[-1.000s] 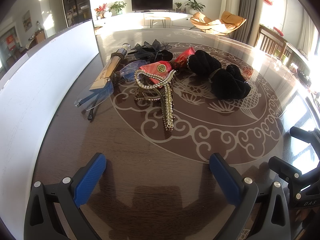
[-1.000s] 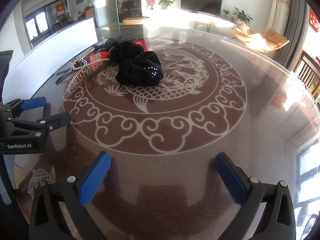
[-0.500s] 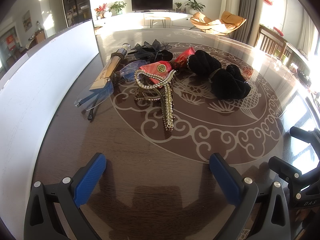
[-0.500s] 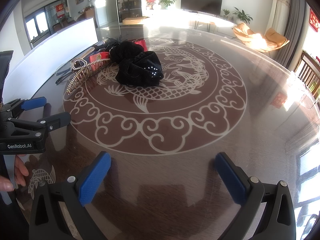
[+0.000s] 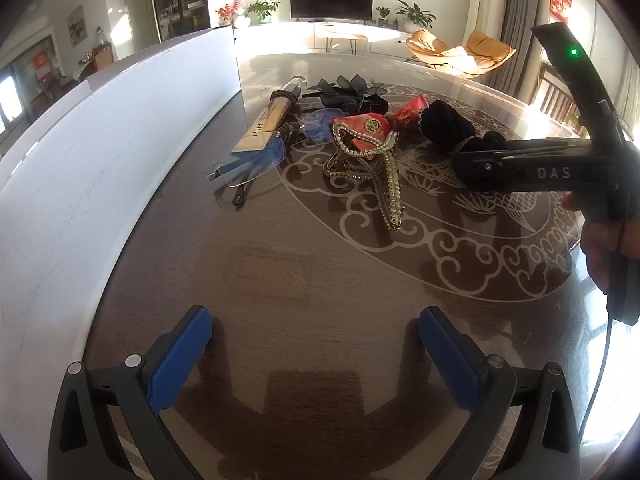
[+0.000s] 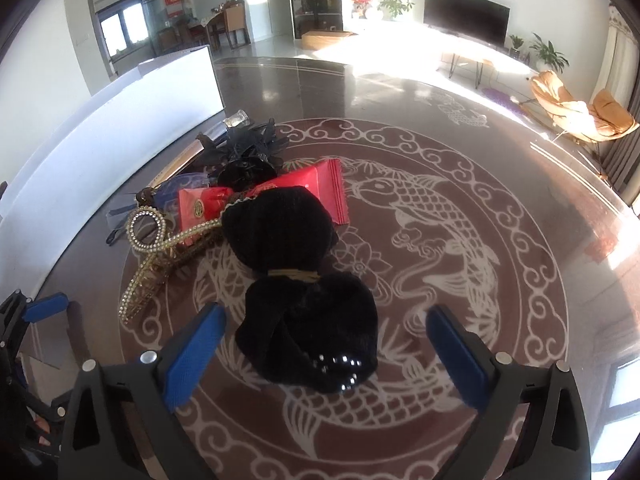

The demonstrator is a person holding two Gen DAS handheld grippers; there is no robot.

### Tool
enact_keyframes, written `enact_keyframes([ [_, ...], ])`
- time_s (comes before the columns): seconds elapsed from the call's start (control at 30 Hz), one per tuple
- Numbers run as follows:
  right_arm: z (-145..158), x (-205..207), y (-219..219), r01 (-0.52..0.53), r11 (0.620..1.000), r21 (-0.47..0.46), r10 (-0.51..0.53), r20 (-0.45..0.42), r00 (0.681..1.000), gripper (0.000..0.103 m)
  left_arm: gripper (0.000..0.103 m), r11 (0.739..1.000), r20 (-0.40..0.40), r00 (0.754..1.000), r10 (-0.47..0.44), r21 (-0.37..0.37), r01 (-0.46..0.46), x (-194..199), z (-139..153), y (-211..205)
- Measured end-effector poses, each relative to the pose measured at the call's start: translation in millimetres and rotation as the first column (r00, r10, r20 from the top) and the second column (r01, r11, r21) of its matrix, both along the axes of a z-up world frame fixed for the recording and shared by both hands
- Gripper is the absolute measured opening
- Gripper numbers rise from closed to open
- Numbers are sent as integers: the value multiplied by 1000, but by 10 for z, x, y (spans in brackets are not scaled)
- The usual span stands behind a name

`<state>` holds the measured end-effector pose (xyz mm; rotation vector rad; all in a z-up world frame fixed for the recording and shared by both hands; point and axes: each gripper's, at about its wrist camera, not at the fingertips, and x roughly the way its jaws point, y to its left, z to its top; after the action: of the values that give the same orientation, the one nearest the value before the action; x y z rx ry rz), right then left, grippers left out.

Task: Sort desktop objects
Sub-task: 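Grasp the black velvet item on the pile with the right tool, then lift the black velvet item with the right tool while the left tool grasps the gold rhinestone claw clip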

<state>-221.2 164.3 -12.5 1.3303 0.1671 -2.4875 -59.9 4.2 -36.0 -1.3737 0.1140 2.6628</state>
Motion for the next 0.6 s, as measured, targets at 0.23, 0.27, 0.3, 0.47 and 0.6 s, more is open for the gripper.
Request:
enact_keyframes([
  [0.23,18,505,36,-54,998,-19,54,-29,998,41,103,1000,1,1000,3,0,-3,15,7,-4],
  [0.27,14,666,65,-56,998,-6,56,-39,998,42,103,1000,1,1000,4,-1,-4,19,9,-2],
  [0.3,10,831,101,-56,998,4,56,-49,997,42,103,1000,1,1000,5,-1,-5,21,10,-1],
  [0.47,-7,1487,379,25,1000,-9,-25,-80,996,42,103,1000,-1,1000,9,-1,-9,42,12,-6],
  [0.6,10,1608,476,72,997,-33,-75,-80,994,43,103,1000,-1,1000,10,-1,-10,41,17,-4],
])
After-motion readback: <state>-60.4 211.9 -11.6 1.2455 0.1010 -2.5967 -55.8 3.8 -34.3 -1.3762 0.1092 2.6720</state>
